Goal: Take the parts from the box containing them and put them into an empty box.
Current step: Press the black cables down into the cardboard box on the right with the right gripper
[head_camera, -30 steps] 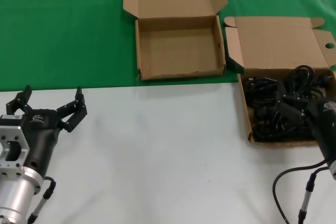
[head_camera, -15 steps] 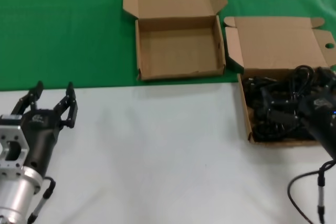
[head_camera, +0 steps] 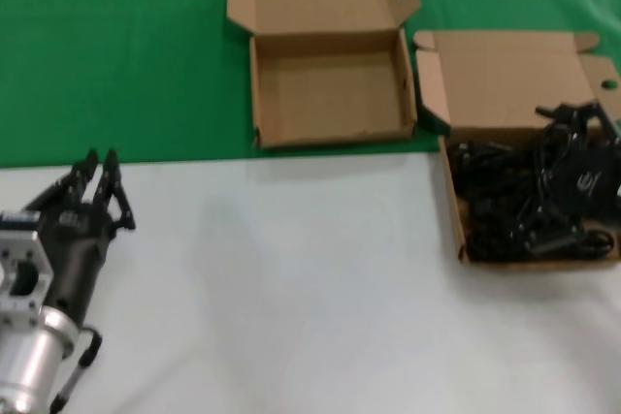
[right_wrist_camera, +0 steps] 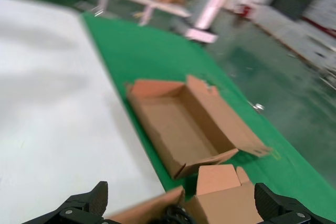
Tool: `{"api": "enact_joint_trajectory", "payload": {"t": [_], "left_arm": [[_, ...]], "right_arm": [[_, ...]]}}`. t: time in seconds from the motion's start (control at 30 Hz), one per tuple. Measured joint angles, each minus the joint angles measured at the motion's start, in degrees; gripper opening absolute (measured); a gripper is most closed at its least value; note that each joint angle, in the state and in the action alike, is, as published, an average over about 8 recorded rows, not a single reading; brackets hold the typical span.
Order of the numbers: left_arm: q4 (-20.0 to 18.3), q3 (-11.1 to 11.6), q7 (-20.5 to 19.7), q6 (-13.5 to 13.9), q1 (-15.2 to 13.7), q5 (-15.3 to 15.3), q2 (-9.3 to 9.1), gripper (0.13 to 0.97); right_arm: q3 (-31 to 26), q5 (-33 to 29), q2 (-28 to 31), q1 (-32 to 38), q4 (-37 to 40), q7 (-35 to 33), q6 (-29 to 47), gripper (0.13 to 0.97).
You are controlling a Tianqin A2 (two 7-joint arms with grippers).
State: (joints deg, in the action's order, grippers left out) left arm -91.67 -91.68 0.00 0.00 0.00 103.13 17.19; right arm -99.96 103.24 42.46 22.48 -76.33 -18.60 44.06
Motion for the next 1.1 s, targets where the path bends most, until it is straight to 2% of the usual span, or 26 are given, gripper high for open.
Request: {"api": "enact_joint_trajectory", "payload": {"t": [0.07,0.2,0.37,0.63,0.8,1.1], "left_arm": [[0.0,0.0,0.0,0.0,0.0,0.0,0.00,0.216],[0.0,0.0,0.0,0.0,0.0,0.0,0.00,0.216],[0.0,0.0,0.0,0.0,0.0,0.0,0.00,0.173],[0.0,0.0,0.0,0.0,0.0,0.0,0.00,0.144],[0.0,0.0,0.0,0.0,0.0,0.0,0.00,0.140],[0.0,0.0,0.0,0.0,0.0,0.0,0.00,0.139]], "right_arm": [[-1.8,-1.6,1.3,3.7,2.1,-2.4,3.4,0.966],[-5.7,-5.3,2.7,11.4,6.9,-8.0,9.8,0.966],[-10.3,-9.6,2.5,20.8,13.7,-17.3,16.9,0.966],[-16.0,-16.0,-0.5,32.9,25.3,-31.3,22.1,0.966],[-18.0,-18.7,-1.9,36.9,30.4,-36.8,22.6,0.966],[-19.0,-20.2,-2.8,38.4,34.7,-41.2,22.9,0.966]]}}
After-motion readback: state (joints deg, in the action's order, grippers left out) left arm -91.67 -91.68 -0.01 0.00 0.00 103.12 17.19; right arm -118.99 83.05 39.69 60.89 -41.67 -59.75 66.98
